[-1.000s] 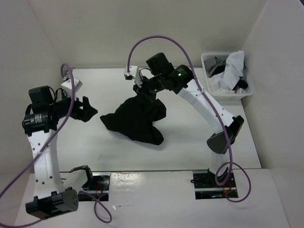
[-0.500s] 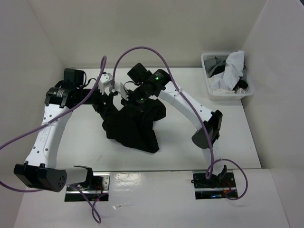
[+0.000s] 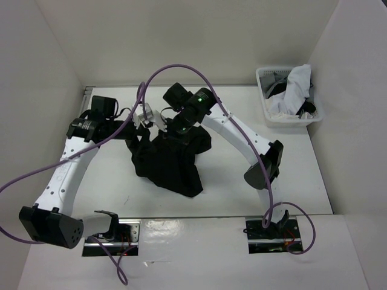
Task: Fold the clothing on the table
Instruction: Flatten the skirt out
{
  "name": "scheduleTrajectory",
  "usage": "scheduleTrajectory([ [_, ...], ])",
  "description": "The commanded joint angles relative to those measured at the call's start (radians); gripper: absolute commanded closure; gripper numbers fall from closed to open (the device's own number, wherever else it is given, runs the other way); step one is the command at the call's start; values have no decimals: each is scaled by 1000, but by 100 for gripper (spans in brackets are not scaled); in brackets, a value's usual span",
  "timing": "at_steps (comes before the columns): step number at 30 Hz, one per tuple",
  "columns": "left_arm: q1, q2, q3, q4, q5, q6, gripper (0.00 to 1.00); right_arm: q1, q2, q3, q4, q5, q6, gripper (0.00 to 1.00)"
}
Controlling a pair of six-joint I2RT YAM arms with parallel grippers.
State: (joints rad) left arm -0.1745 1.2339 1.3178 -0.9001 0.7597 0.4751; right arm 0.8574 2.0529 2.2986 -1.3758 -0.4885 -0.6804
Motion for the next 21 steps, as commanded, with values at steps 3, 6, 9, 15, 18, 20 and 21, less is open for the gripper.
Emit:
scheduleTrajectory([
  [3, 84, -37, 53, 26, 16, 33, 13, 9, -94, 36, 150, 42, 70, 97],
  [6, 136, -57, 72, 72, -7, -68, 13, 9, -137, 12, 176, 96, 91, 97],
  [9, 204, -70, 58, 125, -58, -159, 13, -33, -180, -1, 204, 143, 120, 97],
  [15, 329, -155, -63, 190, -178, -254, 10, -208, -261, -36, 310, 258, 192, 97],
  [18, 380, -233, -127, 199, -261, -274, 7, -296, -304, -74, 395, 373, 234, 97],
  [20, 406, -267, -152, 199, -316, -296, 6, -360, -333, -97, 469, 510, 255, 97],
  [21, 406, -296, -161, 199, -332, -311, 6, -360, -344, -137, 500, 572, 255, 97],
])
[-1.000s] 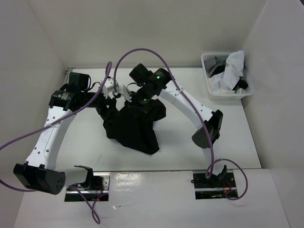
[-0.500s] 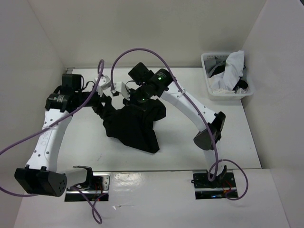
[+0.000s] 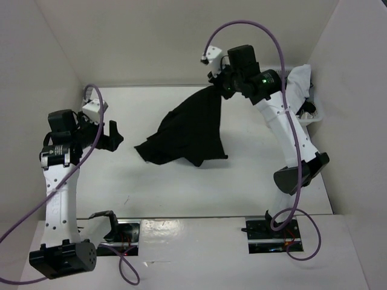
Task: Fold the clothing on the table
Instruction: Flatten the skirt out
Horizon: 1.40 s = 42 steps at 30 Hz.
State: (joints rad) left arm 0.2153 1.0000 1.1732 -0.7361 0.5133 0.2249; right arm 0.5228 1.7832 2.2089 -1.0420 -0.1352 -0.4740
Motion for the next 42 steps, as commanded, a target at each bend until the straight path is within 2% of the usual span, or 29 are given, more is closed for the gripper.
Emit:
scheduleTrajectory([
  [1, 31, -75, -39, 35, -100, -70, 6, -35, -85, -69, 195, 279, 49, 97],
  [4, 56, -109, -79, 58, -136, -99, 1, -35, -107, -121, 296, 446, 49, 97],
  [7, 88, -135, -135, 81, -145, -108, 1, -35, -107, -108, 335, 483, 70, 97],
  [11, 122, -158, -145, 81, -157, -118, 1, 35, -84, -86, 313, 404, 71, 97],
  [19, 160, -205, -164, 99, -176, -127, 1, 316, 48, -66, 133, 160, 61, 96],
  [21, 160, -218, -164, 109, -176, -127, 1, 359, 84, -90, 122, 85, 61, 83],
  [22, 160, -218, -164, 109, -176, -127, 1, 396, 93, -103, 122, 60, 61, 69],
  [23, 171, -227, -164, 109, -176, -136, 1, 410, 116, -103, 122, 28, 61, 43],
  [24, 171, -227, -173, 109, -176, -136, 1, 419, 128, -113, 111, -47, 73, 33],
  [26, 171, -236, -173, 109, -176, -136, 1, 419, 178, -63, 62, -151, 74, 20],
  [27, 171, -236, -173, 109, -176, -136, 1, 419, 192, -36, 36, -229, 55, 19],
  [31, 171, -236, -173, 109, -156, -125, 1, 373, 188, 99, -59, -305, 12, 15],
  [32, 171, -236, -173, 100, -147, -125, 1, 309, 177, 113, -59, -305, 12, 15],
  [33, 171, -225, -173, 90, -106, -104, 1, 277, 138, 94, -38, -237, 41, 15],
  [36, 159, -147, -152, 21, 2, -55, 1, 154, 21, -90, 77, -103, 95, 15],
  [38, 130, -36, -104, -55, 28, -24, 1, 74, -46, -262, 131, -24, 109, 13],
  [40, 70, 102, -49, -116, 37, 8, 1, 30, -146, -422, 210, 29, 132, 13],
  [42, -9, 205, -8, -149, 9, 21, 1, -23, -198, -507, 253, 51, 132, 13],
])
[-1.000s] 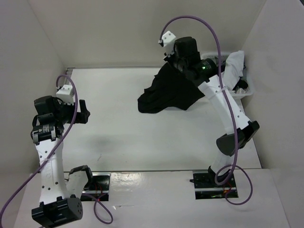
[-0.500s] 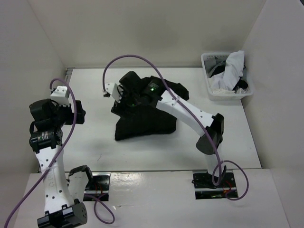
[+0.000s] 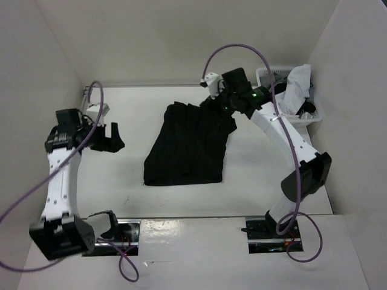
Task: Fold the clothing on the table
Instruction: Flatten the skirt out
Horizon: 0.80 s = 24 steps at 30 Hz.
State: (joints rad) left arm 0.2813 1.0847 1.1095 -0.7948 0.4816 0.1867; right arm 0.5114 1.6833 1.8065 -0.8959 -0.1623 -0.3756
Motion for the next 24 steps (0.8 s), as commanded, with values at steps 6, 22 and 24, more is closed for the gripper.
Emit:
scheduleTrajectory([
  [6, -220, 520, 170, -181, -38, 16, 6, -79, -208, -298, 149, 112, 66, 12],
  [22, -364, 839, 165, -150, -158, -55, 24, -109, -194, -354, 167, 133, 75, 12],
  [24, -386, 859, 165, -150, -158, -55, 27, -109, -183, -343, 167, 124, 75, 12],
])
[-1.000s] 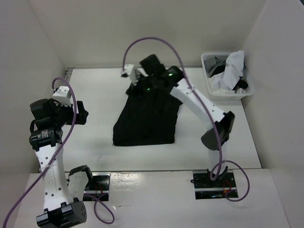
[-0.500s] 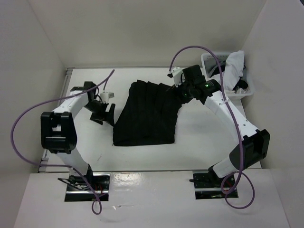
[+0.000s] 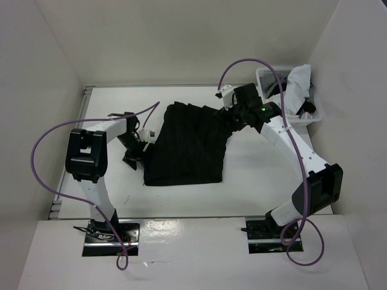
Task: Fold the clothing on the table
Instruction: Flatten the skirt out
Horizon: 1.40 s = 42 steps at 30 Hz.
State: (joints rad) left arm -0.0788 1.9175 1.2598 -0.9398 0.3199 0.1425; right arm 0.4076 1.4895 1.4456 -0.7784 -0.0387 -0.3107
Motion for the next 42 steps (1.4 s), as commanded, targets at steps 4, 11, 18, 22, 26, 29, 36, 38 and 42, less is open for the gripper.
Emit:
scheduleTrajectory([
  [4, -35, 35, 15, -5, 51, -1, 30, -6, 20, 18, 50, 0, 10, 12],
  [11, -65, 90, 26, -14, 154, 31, 52, -6, 40, 9, 50, 0, 10, 12],
  [18, -65, 124, 78, 44, 176, 10, 100, -6, 72, -22, 21, -65, 10, 12],
  [22, -17, 104, 108, 105, 200, -10, 100, -6, 107, -102, 5, -127, 53, 12],
  [26, 10, 104, 154, 147, 234, -32, 100, -6, 139, -151, 5, -171, 90, 12],
  [29, 19, 104, 177, 188, 243, -58, 100, -6, 185, -162, -19, -214, 108, 15],
  [36, 19, 104, 162, 229, 271, -79, 100, -6, 251, -180, -50, -346, 108, 22],
  [38, 19, 104, 149, 239, 271, -80, 100, -6, 264, -180, -50, -378, 108, 24],
  [42, 19, 86, 127, 239, 271, -80, 100, -15, 317, -171, -59, -434, 117, 29],
])
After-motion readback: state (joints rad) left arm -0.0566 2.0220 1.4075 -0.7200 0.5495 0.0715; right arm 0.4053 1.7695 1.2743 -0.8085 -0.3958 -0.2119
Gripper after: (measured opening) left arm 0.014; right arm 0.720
